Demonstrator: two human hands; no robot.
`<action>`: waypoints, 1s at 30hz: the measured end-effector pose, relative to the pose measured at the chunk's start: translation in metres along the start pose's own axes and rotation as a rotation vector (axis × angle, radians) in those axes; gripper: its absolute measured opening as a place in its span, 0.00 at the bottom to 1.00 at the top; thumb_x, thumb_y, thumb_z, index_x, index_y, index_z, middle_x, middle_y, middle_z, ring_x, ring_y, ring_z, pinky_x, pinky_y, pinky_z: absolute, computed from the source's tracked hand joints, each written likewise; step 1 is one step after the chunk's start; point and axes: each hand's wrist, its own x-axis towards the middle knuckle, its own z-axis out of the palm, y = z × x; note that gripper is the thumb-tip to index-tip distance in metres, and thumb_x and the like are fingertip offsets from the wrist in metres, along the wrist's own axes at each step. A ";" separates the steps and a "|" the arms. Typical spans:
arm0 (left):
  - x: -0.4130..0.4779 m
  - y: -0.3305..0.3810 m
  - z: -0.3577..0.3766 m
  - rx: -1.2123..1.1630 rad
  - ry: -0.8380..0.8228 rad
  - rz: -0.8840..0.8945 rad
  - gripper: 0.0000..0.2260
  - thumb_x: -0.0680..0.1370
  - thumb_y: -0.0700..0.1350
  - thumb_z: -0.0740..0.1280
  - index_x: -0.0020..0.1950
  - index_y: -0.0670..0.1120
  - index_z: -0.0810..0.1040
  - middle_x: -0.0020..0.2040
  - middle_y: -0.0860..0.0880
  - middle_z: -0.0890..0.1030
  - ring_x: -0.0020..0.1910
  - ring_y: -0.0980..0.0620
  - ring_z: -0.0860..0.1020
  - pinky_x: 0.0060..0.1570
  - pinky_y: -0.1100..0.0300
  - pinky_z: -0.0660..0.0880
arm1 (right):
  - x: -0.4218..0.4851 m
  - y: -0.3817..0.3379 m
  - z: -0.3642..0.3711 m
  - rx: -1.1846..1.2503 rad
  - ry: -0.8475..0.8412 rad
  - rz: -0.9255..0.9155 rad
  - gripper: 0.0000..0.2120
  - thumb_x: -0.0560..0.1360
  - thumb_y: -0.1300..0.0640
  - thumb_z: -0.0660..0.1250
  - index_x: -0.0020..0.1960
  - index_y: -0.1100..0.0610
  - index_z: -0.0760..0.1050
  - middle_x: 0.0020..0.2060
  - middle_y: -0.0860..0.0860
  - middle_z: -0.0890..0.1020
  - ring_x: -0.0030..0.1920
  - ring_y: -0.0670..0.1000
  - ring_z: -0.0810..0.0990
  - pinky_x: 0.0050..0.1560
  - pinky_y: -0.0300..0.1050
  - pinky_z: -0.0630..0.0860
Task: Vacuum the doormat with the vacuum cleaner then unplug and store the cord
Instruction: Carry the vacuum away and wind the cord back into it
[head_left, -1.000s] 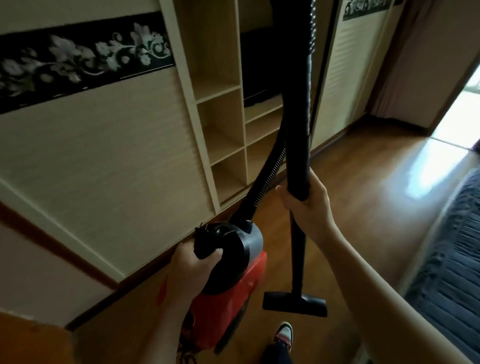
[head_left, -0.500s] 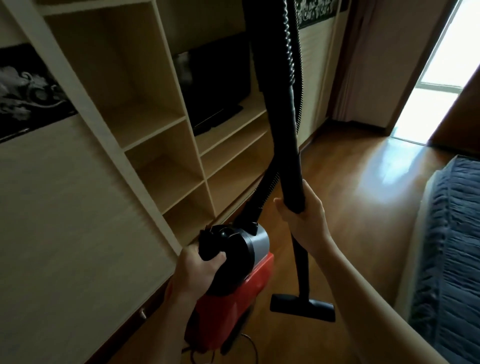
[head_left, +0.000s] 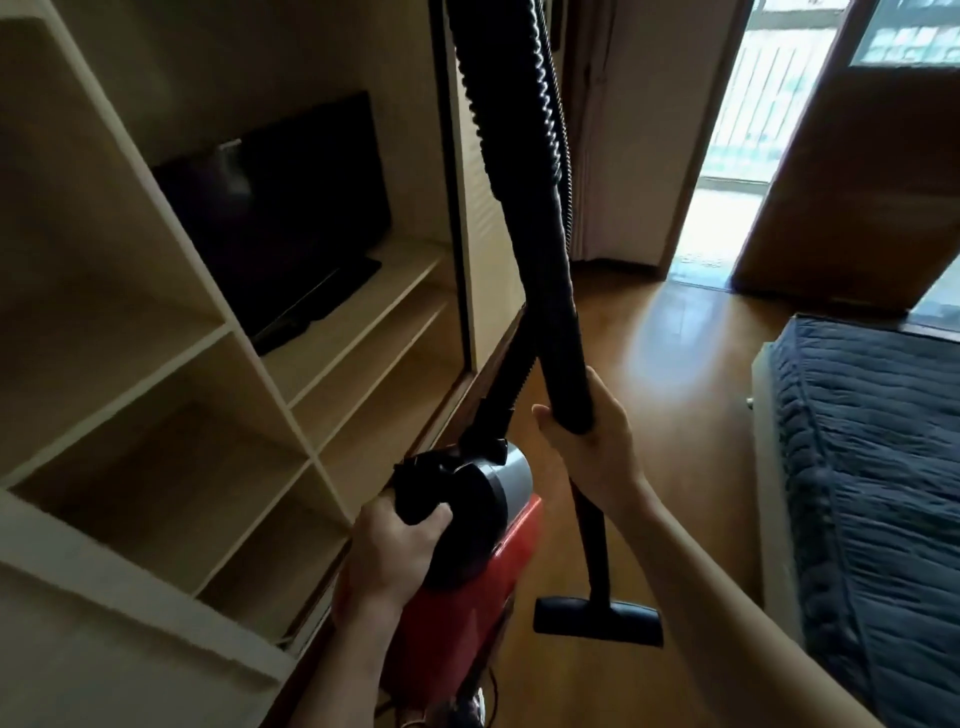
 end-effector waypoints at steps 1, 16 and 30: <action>0.022 0.001 0.003 0.007 -0.027 0.015 0.02 0.68 0.48 0.74 0.38 0.52 0.83 0.34 0.55 0.84 0.36 0.56 0.83 0.35 0.57 0.80 | 0.017 0.009 0.005 -0.021 0.020 -0.007 0.17 0.70 0.55 0.72 0.44 0.66 0.69 0.31 0.47 0.69 0.29 0.47 0.67 0.28 0.42 0.68; 0.278 0.043 0.061 0.056 -0.358 0.122 0.06 0.71 0.42 0.76 0.43 0.53 0.83 0.37 0.55 0.85 0.39 0.61 0.83 0.35 0.69 0.77 | 0.191 0.092 -0.006 -0.224 0.283 0.023 0.19 0.75 0.50 0.72 0.48 0.66 0.72 0.32 0.59 0.73 0.29 0.62 0.73 0.28 0.62 0.74; 0.437 0.087 0.249 0.120 -0.468 0.154 0.08 0.70 0.39 0.77 0.40 0.51 0.83 0.37 0.57 0.85 0.37 0.59 0.83 0.36 0.61 0.79 | 0.346 0.225 -0.121 -0.306 0.407 0.088 0.11 0.75 0.58 0.71 0.49 0.62 0.71 0.32 0.64 0.73 0.30 0.66 0.72 0.31 0.57 0.70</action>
